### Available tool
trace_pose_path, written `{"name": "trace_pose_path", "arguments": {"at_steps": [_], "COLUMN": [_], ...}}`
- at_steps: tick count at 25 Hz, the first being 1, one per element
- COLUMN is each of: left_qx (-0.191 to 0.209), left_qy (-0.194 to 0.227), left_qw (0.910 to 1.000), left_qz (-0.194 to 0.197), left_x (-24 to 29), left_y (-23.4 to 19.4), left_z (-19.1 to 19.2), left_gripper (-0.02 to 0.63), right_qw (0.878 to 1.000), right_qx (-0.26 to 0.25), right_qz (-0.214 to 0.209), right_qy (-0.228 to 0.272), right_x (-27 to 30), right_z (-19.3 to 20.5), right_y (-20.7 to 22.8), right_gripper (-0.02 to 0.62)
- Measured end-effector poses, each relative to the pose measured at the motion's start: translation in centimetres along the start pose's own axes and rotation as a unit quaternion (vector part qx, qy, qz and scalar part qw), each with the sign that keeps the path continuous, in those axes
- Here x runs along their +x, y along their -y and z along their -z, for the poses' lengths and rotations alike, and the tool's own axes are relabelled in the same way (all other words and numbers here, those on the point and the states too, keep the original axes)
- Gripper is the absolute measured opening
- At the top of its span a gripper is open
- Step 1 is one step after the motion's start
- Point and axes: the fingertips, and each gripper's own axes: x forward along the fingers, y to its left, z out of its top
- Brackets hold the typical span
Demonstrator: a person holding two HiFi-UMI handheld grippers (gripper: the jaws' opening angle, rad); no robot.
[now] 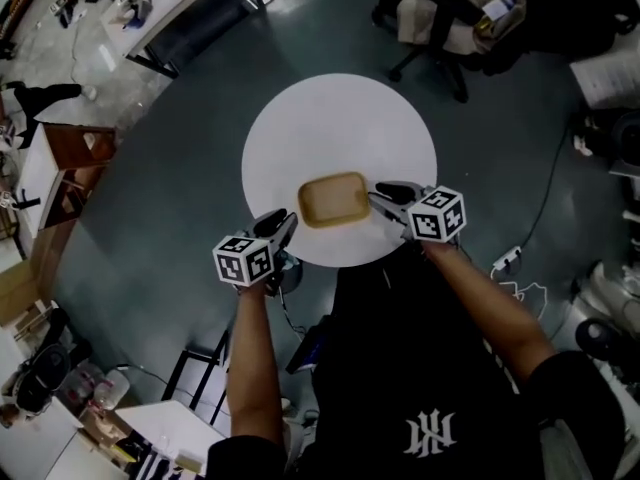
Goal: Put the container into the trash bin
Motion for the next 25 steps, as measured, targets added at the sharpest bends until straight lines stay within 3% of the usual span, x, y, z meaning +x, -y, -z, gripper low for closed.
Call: {"name": "trace_pose_path", "arguments": {"at_steps": [12,19,25], "left_qx": [-0.027,-0.032,-0.041], "left_qy": [-0.046,-0.051,-0.042], "left_qw": [0.9983,0.998,0.9981], "left_qz": [-0.022,-0.022,-0.017], "left_x": [3.5,4.4,4.1], "left_y": [-2.0,-2.0,-1.4], "left_z": [2.8,3.1,3.3], "left_gripper": [0.137,0.104,0.067], "right_qw": [0.998,0.997,0.998], "right_qx": [0.027,0.033,0.032], "right_qz": [0.044,0.052,0.049], "right_qy": [-0.023,-0.035,-0.033], "right_x": [2.6,3.1,3.4], "right_z": [2.6,3.7,3.8], "right_y": [1.9,2.8,2.2], "right_gripper": [0.144,0.143,0.089]}}
